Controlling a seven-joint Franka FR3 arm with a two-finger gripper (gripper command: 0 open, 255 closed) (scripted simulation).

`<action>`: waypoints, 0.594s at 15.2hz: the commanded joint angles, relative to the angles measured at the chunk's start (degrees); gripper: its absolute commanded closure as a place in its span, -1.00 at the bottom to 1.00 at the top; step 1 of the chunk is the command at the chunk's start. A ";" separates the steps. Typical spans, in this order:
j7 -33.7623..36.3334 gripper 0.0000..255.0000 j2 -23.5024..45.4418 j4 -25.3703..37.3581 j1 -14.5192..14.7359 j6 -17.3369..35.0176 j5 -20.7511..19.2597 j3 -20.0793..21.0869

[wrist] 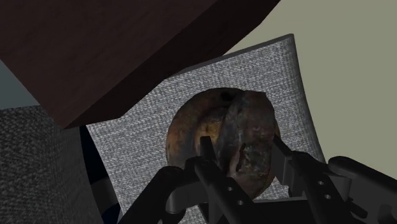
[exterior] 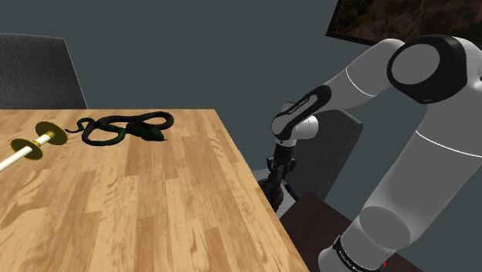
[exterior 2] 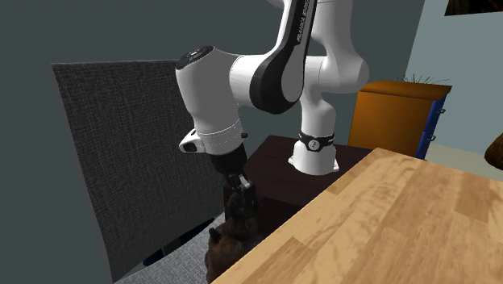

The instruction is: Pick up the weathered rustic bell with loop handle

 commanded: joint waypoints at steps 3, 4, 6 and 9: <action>0.77 1.00 -3.19 0.30 -0.09 -3.35 -1.12 -0.25; 0.97 1.00 -3.94 0.41 -0.10 -4.18 -1.35 -0.28; 1.36 1.00 -5.39 0.66 -0.12 -5.85 -1.79 -0.31; 1.89 1.00 -7.49 1.15 -0.18 -8.38 -2.38 -0.32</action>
